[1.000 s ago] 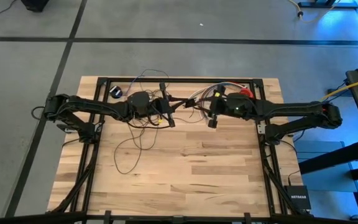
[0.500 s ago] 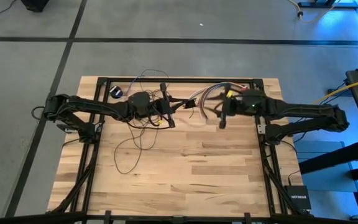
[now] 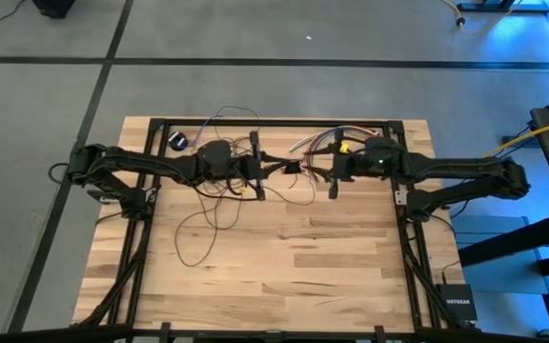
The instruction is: Coiling cords
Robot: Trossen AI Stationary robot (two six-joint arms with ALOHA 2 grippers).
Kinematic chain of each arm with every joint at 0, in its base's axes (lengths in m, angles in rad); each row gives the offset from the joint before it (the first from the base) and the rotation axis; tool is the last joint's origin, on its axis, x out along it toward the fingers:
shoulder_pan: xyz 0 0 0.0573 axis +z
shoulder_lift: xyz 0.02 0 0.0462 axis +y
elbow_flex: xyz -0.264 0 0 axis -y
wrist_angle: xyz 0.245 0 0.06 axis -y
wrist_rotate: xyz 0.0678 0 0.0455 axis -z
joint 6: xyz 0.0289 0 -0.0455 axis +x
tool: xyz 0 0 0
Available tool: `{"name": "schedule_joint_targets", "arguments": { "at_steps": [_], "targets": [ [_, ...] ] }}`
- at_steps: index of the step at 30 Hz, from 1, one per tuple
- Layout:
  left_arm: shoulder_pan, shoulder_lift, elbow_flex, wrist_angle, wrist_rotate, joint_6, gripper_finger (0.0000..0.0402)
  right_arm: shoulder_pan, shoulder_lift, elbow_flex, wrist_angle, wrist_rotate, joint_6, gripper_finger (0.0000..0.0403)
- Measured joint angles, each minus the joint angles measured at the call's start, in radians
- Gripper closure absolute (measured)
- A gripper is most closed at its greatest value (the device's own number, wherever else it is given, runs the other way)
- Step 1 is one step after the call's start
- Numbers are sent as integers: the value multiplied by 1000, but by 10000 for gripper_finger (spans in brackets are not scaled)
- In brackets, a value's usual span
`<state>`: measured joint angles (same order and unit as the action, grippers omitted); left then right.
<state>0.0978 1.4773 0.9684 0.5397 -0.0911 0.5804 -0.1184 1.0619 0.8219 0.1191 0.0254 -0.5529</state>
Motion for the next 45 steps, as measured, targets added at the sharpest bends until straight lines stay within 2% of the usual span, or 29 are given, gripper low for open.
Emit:
{"name": "schedule_joint_targets", "arguments": {
  "at_steps": [5, 8, 18, 23, 28, 45],
  "targets": [
    [0, 0, 0, -4, 3, 3, 396, 0, 40, 0, 21, 0, -10, 246],
    [0, 0, 0, -5, 3, 3, 396, 0, 53, 0, 38, 0, -31, 263],
    [0, 0, 0, -5, 3, 3, 396, -2, 80, 0, 44, -9, -91, 392],
    [0, 0, 0, 4, 3, 3, 396, -1, 86, 0, 63, -2, -107, 382],
    [0, 0, 0, 27, 3, 0, 396, -1, 86, -1, 88, -9, -111, 396],
    [0, -1, 0, 40, 3, 28, 396, 0, 86, -1, 126, 5, -113, 398]
  ]
}}
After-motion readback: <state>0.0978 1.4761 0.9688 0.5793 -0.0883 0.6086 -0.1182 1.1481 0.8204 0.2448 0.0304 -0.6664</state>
